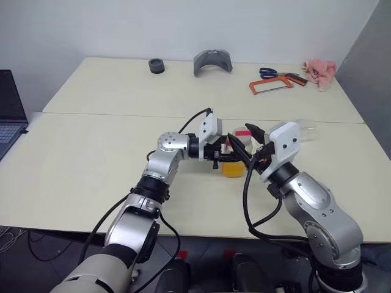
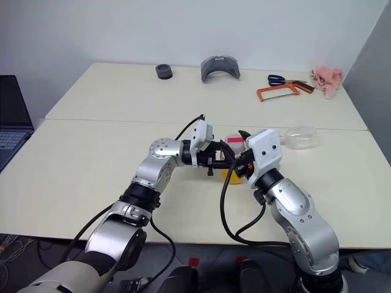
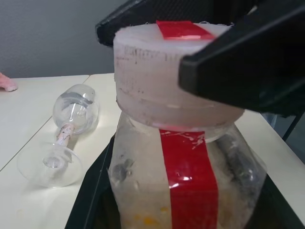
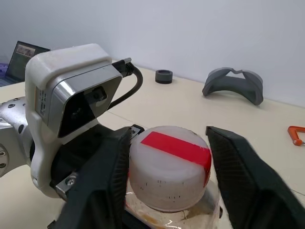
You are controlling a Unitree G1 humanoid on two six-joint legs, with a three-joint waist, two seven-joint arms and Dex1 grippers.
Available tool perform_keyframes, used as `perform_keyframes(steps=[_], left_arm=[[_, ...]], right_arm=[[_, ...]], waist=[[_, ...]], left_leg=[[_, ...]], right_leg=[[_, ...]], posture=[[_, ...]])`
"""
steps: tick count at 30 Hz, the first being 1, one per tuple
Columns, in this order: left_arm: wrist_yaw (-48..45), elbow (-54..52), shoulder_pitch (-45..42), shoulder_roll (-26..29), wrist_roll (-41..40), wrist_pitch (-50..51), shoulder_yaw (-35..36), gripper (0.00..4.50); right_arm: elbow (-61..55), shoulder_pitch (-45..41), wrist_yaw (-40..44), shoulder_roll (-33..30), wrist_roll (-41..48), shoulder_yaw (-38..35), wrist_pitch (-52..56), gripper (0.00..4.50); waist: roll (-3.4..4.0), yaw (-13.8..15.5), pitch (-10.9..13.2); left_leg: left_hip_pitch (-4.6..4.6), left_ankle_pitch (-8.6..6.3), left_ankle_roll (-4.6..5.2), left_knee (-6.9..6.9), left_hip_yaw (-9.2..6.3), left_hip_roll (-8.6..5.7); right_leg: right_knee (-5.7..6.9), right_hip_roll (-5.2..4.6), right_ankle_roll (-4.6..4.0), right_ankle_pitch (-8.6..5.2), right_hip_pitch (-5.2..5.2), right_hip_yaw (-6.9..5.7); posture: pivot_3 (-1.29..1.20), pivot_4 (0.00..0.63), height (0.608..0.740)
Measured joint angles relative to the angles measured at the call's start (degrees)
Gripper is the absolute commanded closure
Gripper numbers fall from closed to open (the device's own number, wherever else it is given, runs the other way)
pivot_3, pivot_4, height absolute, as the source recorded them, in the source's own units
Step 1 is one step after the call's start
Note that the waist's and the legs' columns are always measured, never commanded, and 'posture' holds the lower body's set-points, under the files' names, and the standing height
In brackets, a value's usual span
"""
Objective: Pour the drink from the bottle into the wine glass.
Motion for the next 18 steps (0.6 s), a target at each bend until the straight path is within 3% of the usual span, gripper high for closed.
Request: perform_keyframes(steps=[5, 10, 13, 16, 18], left_arm=[[-0.9, 0.0, 0.0, 0.3, 0.0, -0.3, 0.0, 2.74], [-4.0, -0.5, 0.0, 0.6, -0.2, -1.1, -0.1, 2.74], [-5.8, -0.8, -0.1, 0.6, -0.3, -0.9, -1.1, 2.76], [-6.8, -1.0, -0.1, 0.5, -0.3, -0.3, -1.6, 2.76], [-6.8, -1.2, 0.0, 0.5, -0.3, 0.0, -2.3, 2.76]], right_arm=[[2.7, -1.6, 7.9, -5.1, 2.6, -1.8, -2.8, 2.65], [14.1, -11.9, 32.5, -21.0, 9.3, -3.9, -8.4, 2.65], [20.4, -17.4, 43.7, -25.7, 11.4, -3.0, -9.5, 2.65], [23.7, -19.7, 48.9, -27.2, 12.8, -2.4, -9.3, 2.65], [23.9, -19.7, 50.0, -28.0, 13.1, -2.4, -8.8, 1.92]], waist=[[0.0, 0.0, 0.0], [0.0, 0.0, 0.0], [0.0, -0.1, 0.0], [-0.01, 0.0, 0.0], [-0.01, 0.1, 0.0]], left_leg=[[0.0, 0.0, 0.01, 0.01, 0.04, -0.02], [0.03, -0.01, 0.04, 0.0, 0.24, -0.04], [0.03, -0.01, 0.04, -0.04, 0.29, -0.02], [0.0, -0.01, 0.04, -0.02, 0.25, 0.03], [-0.02, -0.01, 0.03, -0.01, 0.21, 0.02]], right_leg=[[0.0, 0.0, 0.0, 0.0, 0.01, 0.01], [-0.06, 0.07, 0.0, 0.0, 0.05, -0.06], [-0.08, 0.08, -0.01, 0.0, 0.05, -0.07], [-0.08, 0.04, -0.01, 0.0, 0.04, -0.08], [-0.08, -0.01, -0.01, 0.0, 0.04, -0.07]], posture=[[0.0, 0.15, 0.74], [0.0, 0.15, 0.74], [0.0, 0.15, 0.74], [0.0, 0.15, 0.74], [0.0, 0.15, 0.74]])
